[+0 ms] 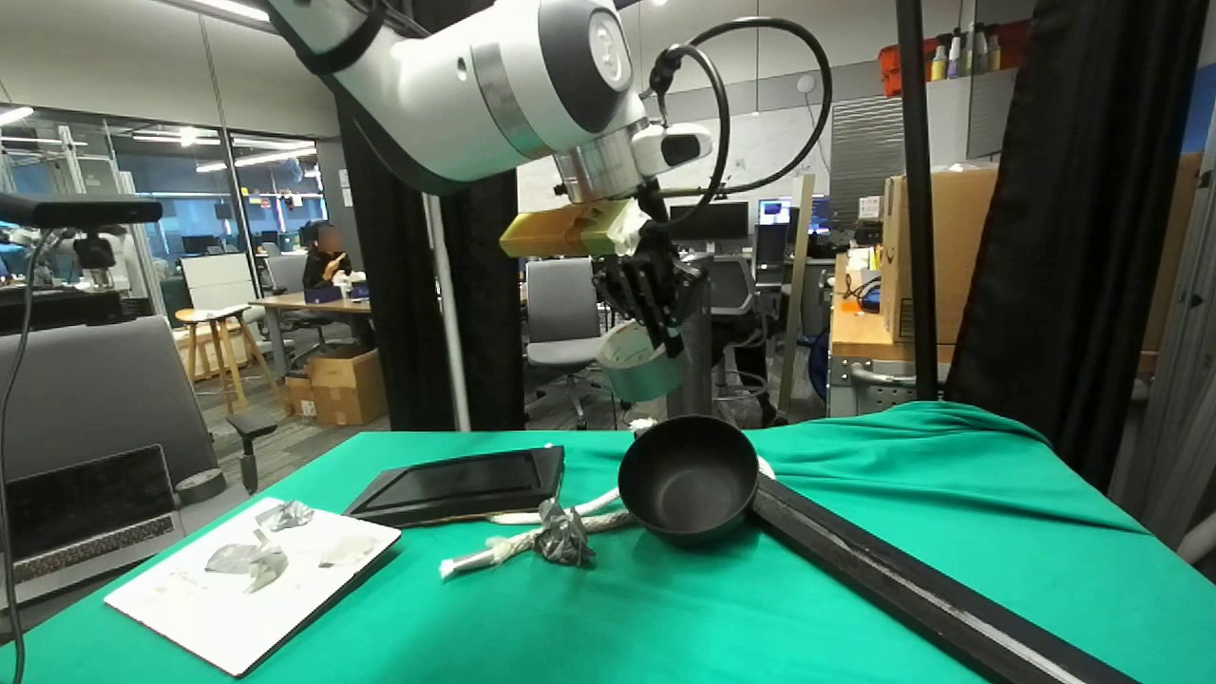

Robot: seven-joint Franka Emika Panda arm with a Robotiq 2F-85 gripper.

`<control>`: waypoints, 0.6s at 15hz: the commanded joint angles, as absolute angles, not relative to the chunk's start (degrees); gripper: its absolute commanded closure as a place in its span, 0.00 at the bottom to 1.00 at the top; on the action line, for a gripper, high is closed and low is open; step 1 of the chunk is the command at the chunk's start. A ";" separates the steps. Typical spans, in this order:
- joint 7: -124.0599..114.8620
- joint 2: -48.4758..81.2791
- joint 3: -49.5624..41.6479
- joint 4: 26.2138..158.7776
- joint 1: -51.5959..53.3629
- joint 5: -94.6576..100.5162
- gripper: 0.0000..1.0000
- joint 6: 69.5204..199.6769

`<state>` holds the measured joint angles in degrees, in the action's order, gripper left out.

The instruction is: Put the grey masking tape inside the black bowl

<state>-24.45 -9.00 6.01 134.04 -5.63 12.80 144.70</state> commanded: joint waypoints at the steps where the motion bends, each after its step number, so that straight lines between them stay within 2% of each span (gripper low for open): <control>1: -27.73 -5.83 4.41 131.72 -6.32 17.06 0.88 148.21; 9: -30.99 1.13 1.90 129.74 -4.86 21.22 0.88 150.80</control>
<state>-28.87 -1.68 3.25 132.47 -6.22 19.21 149.58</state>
